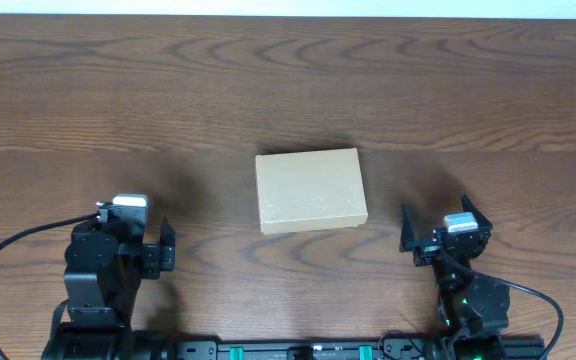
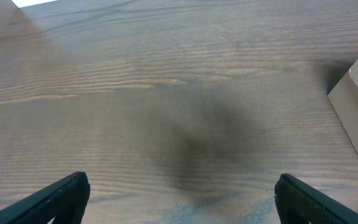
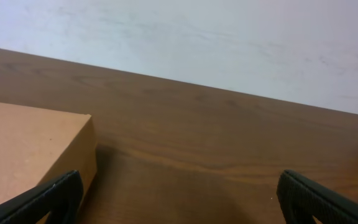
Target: Pack container
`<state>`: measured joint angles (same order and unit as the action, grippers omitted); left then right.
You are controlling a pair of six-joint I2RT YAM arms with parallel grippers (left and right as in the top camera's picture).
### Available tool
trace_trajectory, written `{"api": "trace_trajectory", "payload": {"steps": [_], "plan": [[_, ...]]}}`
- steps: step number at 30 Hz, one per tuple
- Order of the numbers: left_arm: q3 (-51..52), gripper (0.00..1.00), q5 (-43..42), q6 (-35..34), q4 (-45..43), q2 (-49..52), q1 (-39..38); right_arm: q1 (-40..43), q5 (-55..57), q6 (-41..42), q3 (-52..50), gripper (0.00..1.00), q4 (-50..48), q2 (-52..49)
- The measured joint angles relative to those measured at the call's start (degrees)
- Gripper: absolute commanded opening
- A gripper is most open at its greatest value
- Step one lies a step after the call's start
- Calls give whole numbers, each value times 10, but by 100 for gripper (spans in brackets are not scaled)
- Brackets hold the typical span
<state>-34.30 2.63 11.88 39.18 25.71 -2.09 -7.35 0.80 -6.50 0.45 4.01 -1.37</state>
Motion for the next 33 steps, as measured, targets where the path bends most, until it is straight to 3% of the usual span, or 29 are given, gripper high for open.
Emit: {"api": "trace_trajectory", "payload": {"steps": [33], "plan": [[0,95,-3,0,12,0,0,2,0,0,0,99,0,0]]}}
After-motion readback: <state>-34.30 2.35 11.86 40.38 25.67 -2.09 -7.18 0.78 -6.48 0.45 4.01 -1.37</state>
